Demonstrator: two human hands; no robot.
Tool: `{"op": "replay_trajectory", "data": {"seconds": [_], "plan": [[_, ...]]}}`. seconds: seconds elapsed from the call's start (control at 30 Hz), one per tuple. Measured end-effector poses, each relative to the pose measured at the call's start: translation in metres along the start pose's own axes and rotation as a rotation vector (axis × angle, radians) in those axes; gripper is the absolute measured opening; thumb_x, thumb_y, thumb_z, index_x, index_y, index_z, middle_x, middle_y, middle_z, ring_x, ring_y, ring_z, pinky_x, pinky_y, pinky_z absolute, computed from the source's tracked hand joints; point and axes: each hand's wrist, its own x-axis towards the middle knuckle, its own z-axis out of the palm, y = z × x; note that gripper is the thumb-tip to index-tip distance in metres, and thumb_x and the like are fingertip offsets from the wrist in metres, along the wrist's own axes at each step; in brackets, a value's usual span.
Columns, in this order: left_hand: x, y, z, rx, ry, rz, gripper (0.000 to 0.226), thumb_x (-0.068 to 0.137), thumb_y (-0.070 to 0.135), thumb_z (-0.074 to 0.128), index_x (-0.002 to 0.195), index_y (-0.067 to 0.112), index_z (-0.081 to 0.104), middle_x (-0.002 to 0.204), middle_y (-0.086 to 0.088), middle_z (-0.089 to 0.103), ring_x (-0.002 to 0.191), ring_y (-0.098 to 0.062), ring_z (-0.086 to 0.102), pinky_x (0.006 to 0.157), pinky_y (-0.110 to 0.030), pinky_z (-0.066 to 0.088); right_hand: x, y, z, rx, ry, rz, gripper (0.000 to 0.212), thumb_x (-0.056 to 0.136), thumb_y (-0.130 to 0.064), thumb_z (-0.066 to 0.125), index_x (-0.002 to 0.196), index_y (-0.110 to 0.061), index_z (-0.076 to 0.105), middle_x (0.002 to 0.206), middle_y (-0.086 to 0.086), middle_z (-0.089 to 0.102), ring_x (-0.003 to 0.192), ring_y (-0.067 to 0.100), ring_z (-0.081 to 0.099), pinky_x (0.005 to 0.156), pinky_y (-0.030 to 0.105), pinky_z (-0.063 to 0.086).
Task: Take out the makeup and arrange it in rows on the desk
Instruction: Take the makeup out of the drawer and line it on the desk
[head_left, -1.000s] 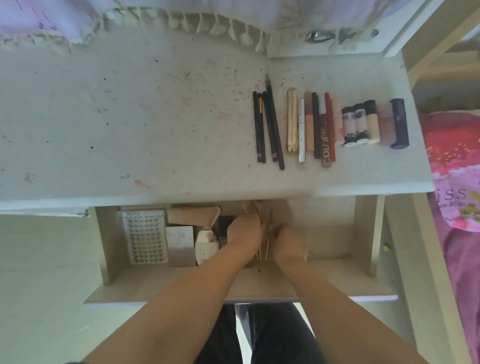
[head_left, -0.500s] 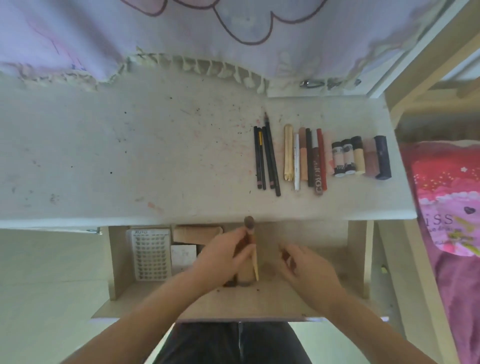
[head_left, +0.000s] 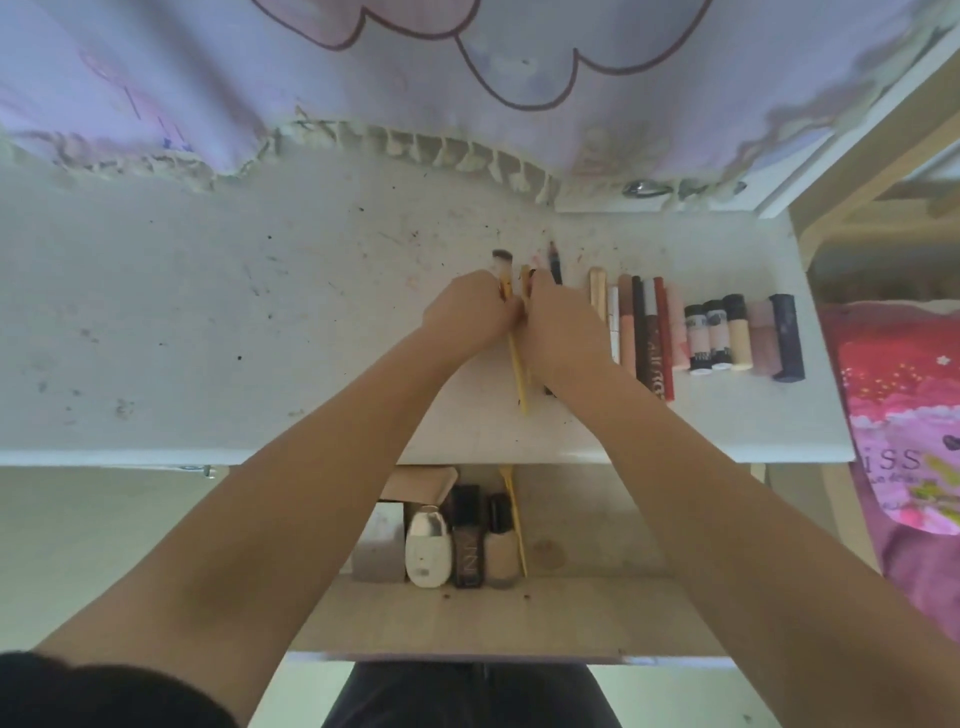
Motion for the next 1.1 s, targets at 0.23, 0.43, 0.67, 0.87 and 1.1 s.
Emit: {"op": "replay_trajectory", "data": {"seconds": [0.23,0.43,0.67,0.87,1.1], "plan": [[-0.015,0.002,0.0,0.1,0.022,0.002,0.036,0.096,0.042,0.039,0.085,0.012,0.057,0.068,0.0,0.049,0.063,-0.018,0.048,0.059,-0.027,0.033,-0.023,0.01,-0.02,-0.009,0.03,-0.092,0.033,0.096,-0.016,0.044,0.129,-0.01,0.043,0.1,0.006,0.061,0.083,0.022,0.062,0.062,0.031,0.044],[-0.137,-0.062,0.059,-0.264,0.004,0.211,0.025,0.092,0.04,0.042,0.072,0.027,0.049,0.059,0.007,0.051,0.054,-0.004,0.049,0.051,-0.019,0.042,-0.137,0.054,0.021,0.208,-0.204,-0.17,0.007,0.095,-0.028,0.044,0.09,-0.029,0.049,0.076,-0.011,0.055,0.067,0.006,0.054,0.057,0.018,0.037],[-0.147,-0.107,0.158,0.238,-0.208,0.073,0.037,0.096,0.029,0.042,0.13,0.015,0.045,0.131,-0.007,0.047,0.106,-0.025,0.056,0.08,-0.035,0.049,-0.164,0.087,0.148,0.098,-0.461,0.187,0.022,0.096,-0.018,0.041,0.103,-0.006,0.058,0.105,0.016,0.066,0.097,0.031,0.063,0.073,0.033,0.046],[-0.123,-0.091,0.174,0.248,-0.243,-0.118,0.037,0.094,0.036,0.05,0.122,0.012,0.051,0.128,-0.01,0.048,0.109,-0.03,0.055,0.077,-0.039,0.047,-0.146,0.087,0.18,0.146,-0.416,0.279,0.028,0.097,-0.027,0.043,0.107,-0.006,0.059,0.107,0.019,0.066,0.101,0.034,0.062,0.082,0.038,0.05],[-0.14,-0.093,0.184,0.154,-0.151,-0.12,0.035,0.092,0.031,0.05,0.123,0.015,0.047,0.131,-0.008,0.042,0.115,-0.027,0.048,0.083,-0.04,0.047,-0.147,0.102,0.175,0.058,-0.387,0.277,0.027,0.096,-0.031,0.047,0.108,-0.008,0.055,0.103,0.016,0.066,0.097,0.033,0.064,0.076,0.036,0.05]]}}
